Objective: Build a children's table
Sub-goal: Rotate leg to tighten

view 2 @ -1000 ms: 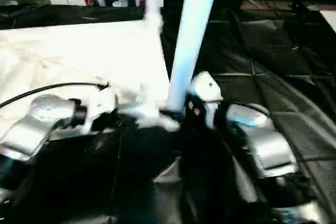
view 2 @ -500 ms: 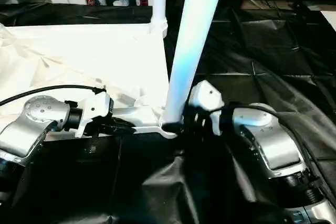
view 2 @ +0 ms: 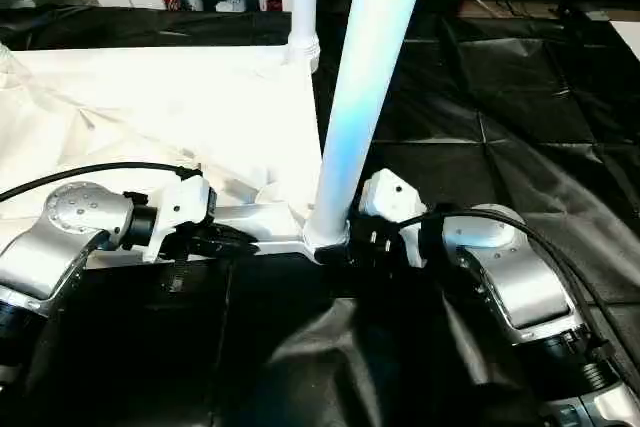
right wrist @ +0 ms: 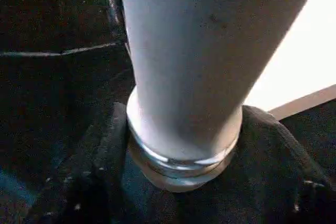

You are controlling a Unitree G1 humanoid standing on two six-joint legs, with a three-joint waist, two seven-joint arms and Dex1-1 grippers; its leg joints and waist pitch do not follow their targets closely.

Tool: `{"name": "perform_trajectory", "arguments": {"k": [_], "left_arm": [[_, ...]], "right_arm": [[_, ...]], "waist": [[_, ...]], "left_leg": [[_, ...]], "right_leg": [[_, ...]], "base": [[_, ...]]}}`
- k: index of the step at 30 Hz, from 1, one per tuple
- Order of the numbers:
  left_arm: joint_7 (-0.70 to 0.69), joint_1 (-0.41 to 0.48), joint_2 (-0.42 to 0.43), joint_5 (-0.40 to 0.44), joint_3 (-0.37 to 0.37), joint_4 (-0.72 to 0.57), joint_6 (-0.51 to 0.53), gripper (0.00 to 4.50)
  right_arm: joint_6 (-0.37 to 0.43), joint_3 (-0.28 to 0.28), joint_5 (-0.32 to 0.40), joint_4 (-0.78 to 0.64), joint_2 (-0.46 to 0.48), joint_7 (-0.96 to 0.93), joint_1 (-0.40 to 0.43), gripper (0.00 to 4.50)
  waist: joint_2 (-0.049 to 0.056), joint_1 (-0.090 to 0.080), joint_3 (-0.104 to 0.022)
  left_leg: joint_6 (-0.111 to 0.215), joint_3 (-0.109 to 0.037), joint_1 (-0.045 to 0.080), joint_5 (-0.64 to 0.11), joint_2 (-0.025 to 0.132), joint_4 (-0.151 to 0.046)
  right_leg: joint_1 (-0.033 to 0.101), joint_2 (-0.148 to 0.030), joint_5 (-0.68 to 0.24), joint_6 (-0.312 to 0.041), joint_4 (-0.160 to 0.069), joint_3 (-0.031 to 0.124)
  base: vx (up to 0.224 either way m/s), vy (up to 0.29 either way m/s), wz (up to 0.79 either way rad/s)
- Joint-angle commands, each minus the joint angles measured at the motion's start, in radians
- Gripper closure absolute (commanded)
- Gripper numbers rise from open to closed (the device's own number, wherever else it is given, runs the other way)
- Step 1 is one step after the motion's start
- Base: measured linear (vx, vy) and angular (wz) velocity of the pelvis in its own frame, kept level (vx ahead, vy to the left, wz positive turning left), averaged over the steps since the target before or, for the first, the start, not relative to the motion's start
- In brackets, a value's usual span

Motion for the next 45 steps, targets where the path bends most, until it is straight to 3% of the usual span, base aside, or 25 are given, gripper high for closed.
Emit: {"name": "perform_trajectory", "arguments": {"k": [1, 12, 14, 17, 23, 31, 37, 45], "left_arm": [[-0.041, 0.011, 0.004, -0.01, -0.03, -0.005, -0.001, 4.5], [-0.043, 0.012, 0.005, -0.009, -0.033, 0.0, -0.009, 4.5], [-0.043, 0.012, 0.005, -0.01, -0.033, 0.001, -0.009, 4.5], [-0.044, 0.011, 0.005, -0.009, -0.035, 0.002, -0.01, 4.5], [-0.044, 0.011, 0.006, -0.008, -0.035, 0.002, -0.01, 4.5], [-0.047, 0.011, 0.007, -0.009, -0.033, 0.003, -0.008, 4.5], [-0.048, 0.011, 0.009, -0.01, -0.035, 0.004, -0.006, 4.5], [-0.048, 0.013, 0.01, -0.01, -0.035, 0.002, -0.005, 4.5]], "right_arm": [[-0.006, 0.003, -0.003, 0.007, -0.001, -0.004, 0.01, 1.72], [-0.014, -0.002, 0.009, -0.001, 0.006, 0.004, 0.022, 1.79], [-0.016, -0.003, 0.009, -0.001, 0.008, 0.0, 0.022, 1.23], [-0.002, -0.011, 0.015, 0.006, 0.017, -0.012, 0.016, 1.0], [-0.014, -0.006, 0.005, 0.009, 0.017, -0.016, 0.014, 1.0], [-0.001, -0.018, 0.036, 0.003, 0.028, -0.002, 0.014, 1.0], [0.005, -0.019, 0.047, 0.0, 0.027, 0.013, 0.02, 1.61], [0.005, -0.015, 0.053, -0.001, 0.023, 0.013, 0.026, 1.78]], "waist": [[-0.001, 0.002, -0.083], [0.0, 0.004, -0.09], [0.0, 0.004, -0.089], [0.001, 0.004, -0.087], [0.001, 0.005, -0.085], [0.0, 0.005, -0.086], [0.0, 0.005, -0.086], [0.0, 0.005, -0.085]], "left_leg": [[0.136, -0.024, 0.014, -0.046, 0.06, -0.044], [0.144, -0.023, 0.014, -0.028, 0.059, -0.04], [0.139, -0.024, 0.013, -0.04, 0.059, -0.04], [0.131, -0.024, 0.014, -0.056, 0.059, -0.041], [0.112, -0.025, 0.015, -0.076, 0.059, -0.041], [0.124, -0.025, 0.014, -0.059, 0.058, -0.04], [0.121, -0.025, 0.013, -0.062, 0.058, -0.04], [0.122, -0.025, 0.013, -0.06, 0.057, -0.04]], "right_leg": [[0.072, -0.093, -0.035, -0.298, -0.047, 0.053], [0.074, -0.092, 0.005, -0.306, -0.04, 0.052], [0.074, -0.092, -0.016, -0.304, -0.042, 0.052], [0.072, -0.092, -0.048, -0.3, -0.046, 0.053], [0.071, -0.092, -0.084, -0.291, -0.048, 0.054], [0.071, -0.092, -0.053, -0.294, -0.045, 0.053], [0.071, -0.092, -0.066, -0.29, -0.046, 0.053], [0.071, -0.092, -0.059, -0.291, -0.046, 0.053]], "base": [[0.0, 0.0, 0.0], [0.0, 0.0, 0.0], [0.0, 0.0, 0.0], [0.0, 0.0, 0.0], [0.0, 0.0, 0.0], [0.0, 0.0, 0.0], [0.0, 0.0, 0.0], [0.0, 0.0, 0.0]]}}
